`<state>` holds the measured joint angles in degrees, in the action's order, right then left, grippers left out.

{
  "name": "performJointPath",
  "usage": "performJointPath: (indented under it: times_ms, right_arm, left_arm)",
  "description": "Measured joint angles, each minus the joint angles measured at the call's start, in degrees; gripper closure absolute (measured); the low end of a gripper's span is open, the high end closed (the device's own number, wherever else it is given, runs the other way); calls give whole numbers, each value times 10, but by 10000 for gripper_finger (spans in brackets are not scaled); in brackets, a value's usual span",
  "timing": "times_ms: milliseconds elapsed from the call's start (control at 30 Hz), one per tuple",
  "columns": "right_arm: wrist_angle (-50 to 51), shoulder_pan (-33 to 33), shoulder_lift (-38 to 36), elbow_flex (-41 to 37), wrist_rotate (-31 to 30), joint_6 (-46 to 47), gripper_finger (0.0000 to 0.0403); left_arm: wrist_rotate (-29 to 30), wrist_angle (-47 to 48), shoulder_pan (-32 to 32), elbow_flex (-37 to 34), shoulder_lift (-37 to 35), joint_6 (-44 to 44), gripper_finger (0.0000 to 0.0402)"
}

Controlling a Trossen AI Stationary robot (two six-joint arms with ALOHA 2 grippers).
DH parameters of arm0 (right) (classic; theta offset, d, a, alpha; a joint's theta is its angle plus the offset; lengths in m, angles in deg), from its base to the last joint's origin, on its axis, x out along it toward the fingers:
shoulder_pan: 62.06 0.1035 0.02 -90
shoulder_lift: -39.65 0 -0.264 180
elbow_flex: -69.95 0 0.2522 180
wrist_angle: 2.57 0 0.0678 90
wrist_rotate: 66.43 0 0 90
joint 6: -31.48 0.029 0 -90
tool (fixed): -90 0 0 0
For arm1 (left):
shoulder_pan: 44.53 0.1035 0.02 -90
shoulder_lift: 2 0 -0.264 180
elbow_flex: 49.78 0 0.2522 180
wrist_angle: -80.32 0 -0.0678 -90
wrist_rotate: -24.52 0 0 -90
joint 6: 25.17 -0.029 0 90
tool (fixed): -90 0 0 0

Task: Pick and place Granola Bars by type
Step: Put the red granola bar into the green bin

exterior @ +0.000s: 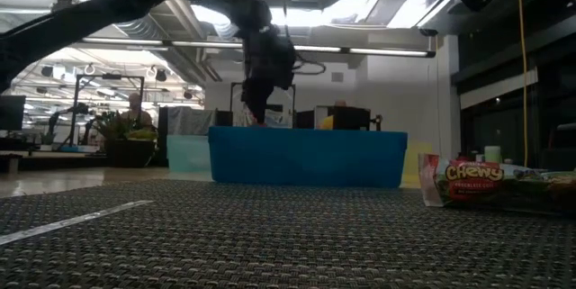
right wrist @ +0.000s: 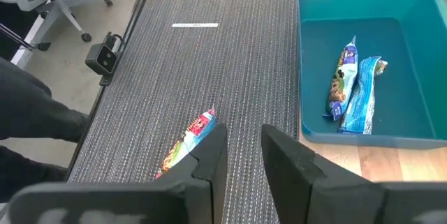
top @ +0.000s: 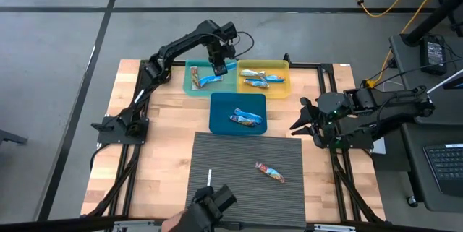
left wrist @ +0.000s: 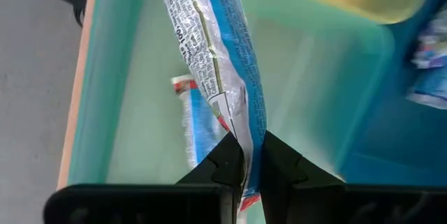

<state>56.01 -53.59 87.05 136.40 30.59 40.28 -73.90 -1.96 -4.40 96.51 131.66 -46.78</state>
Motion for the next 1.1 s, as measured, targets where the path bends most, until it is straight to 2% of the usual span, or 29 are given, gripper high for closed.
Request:
performJointPath:
  times_ms: [533, 900, 1100]
  right_arm:
    - [0, 0, 0, 0, -21, 0, 311]
    - [0, 0, 0, 0, -21, 14, 311]
    - [0, 0, 0, 0, -21, 15, 311]
  left_arm:
    - [12, -7, 29, 0, 51, 28, 378]
    - [11, 3, 26, 0, 70, 71, 341]
    - [53, 15, 20, 0, 70, 69, 313]
